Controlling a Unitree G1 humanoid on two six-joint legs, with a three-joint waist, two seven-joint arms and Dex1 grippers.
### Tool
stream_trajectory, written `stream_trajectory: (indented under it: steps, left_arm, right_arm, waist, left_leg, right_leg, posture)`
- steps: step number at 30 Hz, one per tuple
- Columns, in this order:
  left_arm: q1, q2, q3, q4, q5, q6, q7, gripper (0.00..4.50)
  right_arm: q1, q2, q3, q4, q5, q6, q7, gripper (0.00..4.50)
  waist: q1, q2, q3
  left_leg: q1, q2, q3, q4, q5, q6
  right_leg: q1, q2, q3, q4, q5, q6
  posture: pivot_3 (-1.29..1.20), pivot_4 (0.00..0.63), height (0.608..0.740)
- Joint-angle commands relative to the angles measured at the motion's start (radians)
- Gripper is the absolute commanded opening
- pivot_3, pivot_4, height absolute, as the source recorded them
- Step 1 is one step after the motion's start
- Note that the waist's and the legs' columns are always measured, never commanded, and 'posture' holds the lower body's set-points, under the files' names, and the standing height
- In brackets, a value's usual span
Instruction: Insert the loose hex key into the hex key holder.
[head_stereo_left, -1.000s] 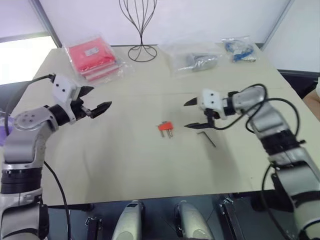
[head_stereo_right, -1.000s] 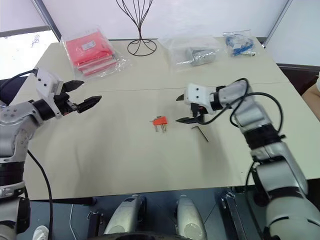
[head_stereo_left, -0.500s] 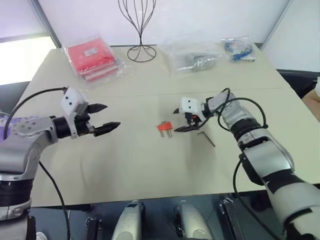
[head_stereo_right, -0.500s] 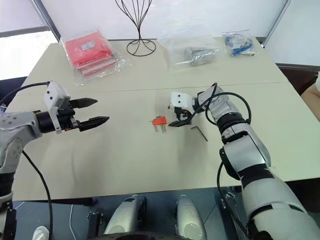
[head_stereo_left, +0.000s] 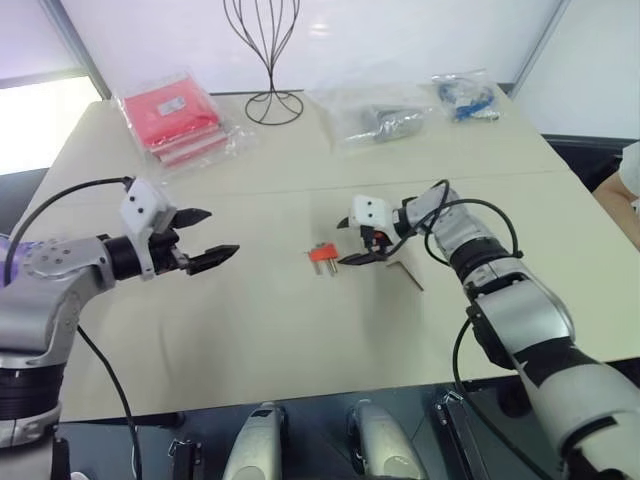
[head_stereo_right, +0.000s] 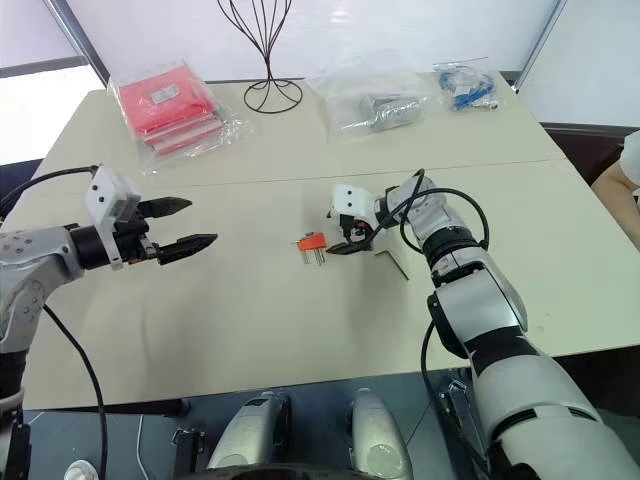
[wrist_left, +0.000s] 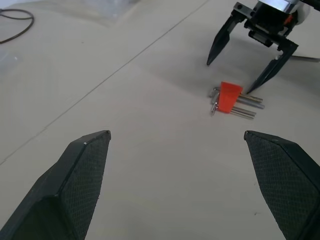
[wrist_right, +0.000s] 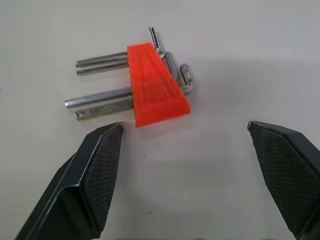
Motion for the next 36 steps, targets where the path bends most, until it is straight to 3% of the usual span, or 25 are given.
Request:
stream_trajectory:
  steps: [1, 14, 17, 22, 29, 36]
  left_arm:
    - [0.006, 0.022, 0.029, -0.031, 0.008, -0.029, 0.007, 4.48]
    - [0.010, 0.020, 0.025, -0.025, 0.032, -0.066, 0.026, 4.48]
    - [0.014, 0.018, 0.029, -0.027, 0.038, -0.070, 0.032, 4.50]
    - [0.019, 0.014, 0.030, -0.027, 0.048, -0.087, 0.045, 4.50]
    - [0.011, 0.007, 0.020, -0.016, 0.049, -0.098, 0.054, 4.50]
    - [-0.110, -0.058, -0.050, 0.104, 0.035, -0.099, 0.017, 4.50]
  right_arm:
    - [-0.007, 0.025, -0.006, 0.004, -0.009, 0.003, 0.010, 4.15]
    - [0.011, 0.062, -0.012, 0.020, -0.026, 0.017, -0.002, 4.15]
    - [0.013, 0.069, -0.015, 0.028, -0.028, 0.041, -0.012, 3.39]
    - [0.030, 0.068, -0.014, 0.033, -0.038, 0.050, -0.012, 1.03]
    - [0.058, 0.057, -0.010, 0.005, -0.051, 0.005, -0.046, 1.04]
    - [0.131, -0.109, 0.056, -0.300, -0.259, -0.352, -0.471, 1.04]
  waist:
    - [0.000, 0.000, 0.000]
    - [-0.004, 0.000, 0.000]
    - [-0.010, 0.000, 0.000]
    - [-0.018, 0.000, 0.000]
    - [-0.018, 0.000, 0.000]
    - [0.009, 0.000, 0.000]
  left_leg:
    - [0.000, 0.000, 0.000, 0.000, 0.000, 0.000]
    - [0.000, 0.000, 0.000, 0.000, 0.000, 0.000]
    - [0.001, 0.000, 0.000, 0.000, 0.000, 0.000]
    - [0.004, 0.000, 0.000, 0.000, 0.000, -0.001]
    - [0.013, 0.000, -0.001, -0.002, 0.000, -0.001]
    - [0.013, -0.001, -0.001, -0.001, 0.000, -0.001]
  right_leg:
    - [0.000, 0.000, 0.000, 0.000, 0.000, 0.000]
    - [0.000, 0.000, 0.000, 0.000, 0.000, 0.000]
    - [0.000, 0.000, 0.000, 0.000, 0.000, 0.000]
    - [0.004, 0.000, 0.000, 0.001, 0.000, 0.000]
    - [0.013, 0.000, 0.000, -0.001, 0.000, 0.000]
    - [0.013, -0.002, 0.000, -0.001, 0.000, 0.000]
  posture:
    - [0.00, 0.150, 0.740]
    - [0.00, 0.150, 0.740]
    - [0.00, 0.150, 0.740]
    - [0.00, 0.150, 0.740]
    - [0.00, 0.150, 0.740]
    - [0.00, 0.150, 0.740]
